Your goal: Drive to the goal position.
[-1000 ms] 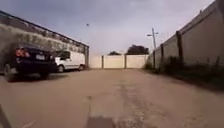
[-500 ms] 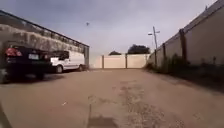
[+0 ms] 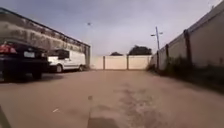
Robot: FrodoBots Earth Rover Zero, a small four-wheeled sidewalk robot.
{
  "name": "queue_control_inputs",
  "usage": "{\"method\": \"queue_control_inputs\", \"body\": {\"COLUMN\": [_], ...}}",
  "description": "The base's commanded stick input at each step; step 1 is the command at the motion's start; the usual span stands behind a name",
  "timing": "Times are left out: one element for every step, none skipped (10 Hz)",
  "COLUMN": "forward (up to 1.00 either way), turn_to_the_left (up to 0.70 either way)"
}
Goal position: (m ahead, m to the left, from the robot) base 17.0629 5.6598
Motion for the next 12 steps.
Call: {"method": "queue_control_inputs", "body": {"forward": [0.70, 0.70, 0.70, 0.70, 0.70, 0.70, 0.70, 0.70, 0.70, 0.70, 0.70, 0.70], "turn_to_the_left": [0.00, 0.00, 0.00, 0.00, 0.00, 0.00, 0.00, 0.00, 0.00, 0.00, 0.00, 0.00]}}
